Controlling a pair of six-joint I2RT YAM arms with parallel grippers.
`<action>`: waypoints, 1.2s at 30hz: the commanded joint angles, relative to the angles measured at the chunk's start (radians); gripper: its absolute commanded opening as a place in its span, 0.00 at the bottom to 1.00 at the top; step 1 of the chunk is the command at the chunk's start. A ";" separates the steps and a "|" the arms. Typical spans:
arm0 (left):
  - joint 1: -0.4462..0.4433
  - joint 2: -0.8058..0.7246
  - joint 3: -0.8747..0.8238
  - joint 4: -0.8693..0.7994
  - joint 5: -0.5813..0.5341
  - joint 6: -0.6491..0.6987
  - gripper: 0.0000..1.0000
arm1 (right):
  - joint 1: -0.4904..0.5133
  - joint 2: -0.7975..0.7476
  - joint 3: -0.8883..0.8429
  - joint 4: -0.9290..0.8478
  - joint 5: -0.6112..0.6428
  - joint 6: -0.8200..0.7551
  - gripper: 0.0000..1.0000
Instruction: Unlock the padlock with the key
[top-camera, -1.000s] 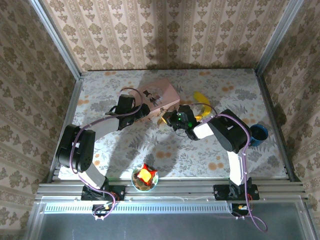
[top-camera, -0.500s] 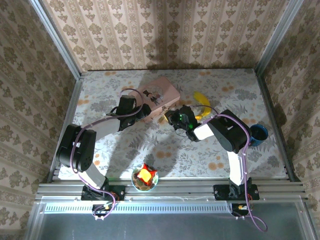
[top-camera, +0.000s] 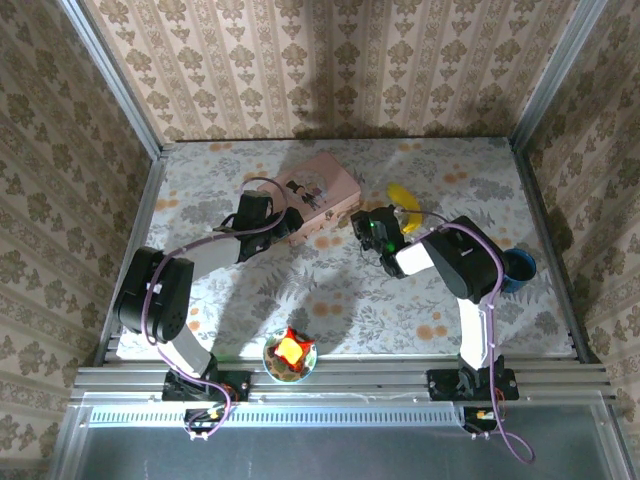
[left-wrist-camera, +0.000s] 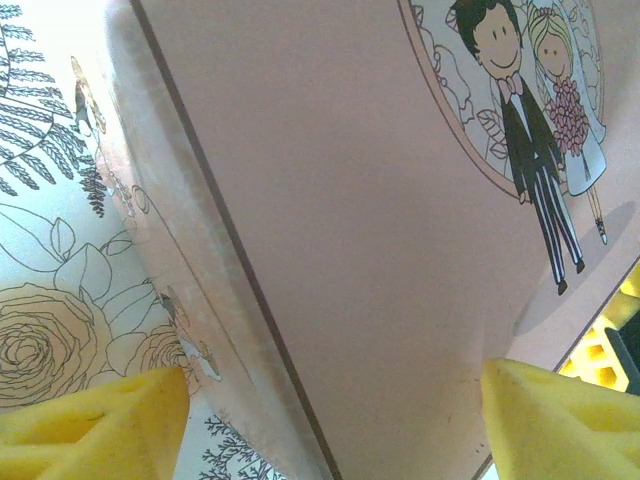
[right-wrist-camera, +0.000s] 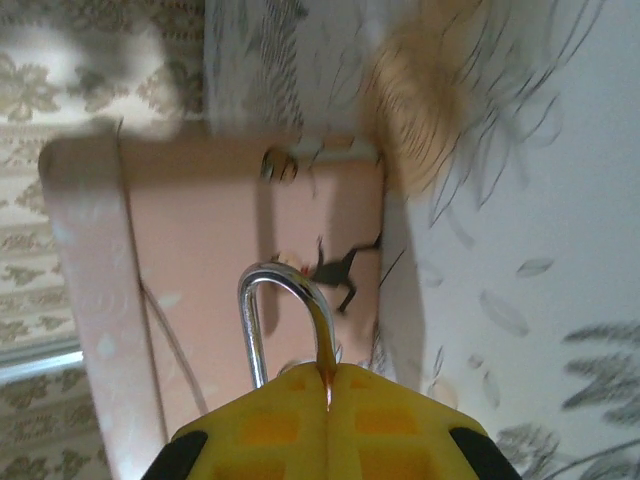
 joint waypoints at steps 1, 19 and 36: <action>0.016 0.071 -0.051 -0.177 -0.059 0.008 0.76 | 0.006 -0.017 0.037 -0.035 0.051 0.001 0.00; 0.123 0.054 -0.070 -0.123 -0.046 -0.001 0.54 | 0.019 -0.407 -0.066 -0.433 0.009 -0.318 0.00; 0.277 0.035 -0.029 -0.151 -0.047 0.051 0.56 | 0.038 -0.802 -0.029 -1.341 0.040 -0.708 0.00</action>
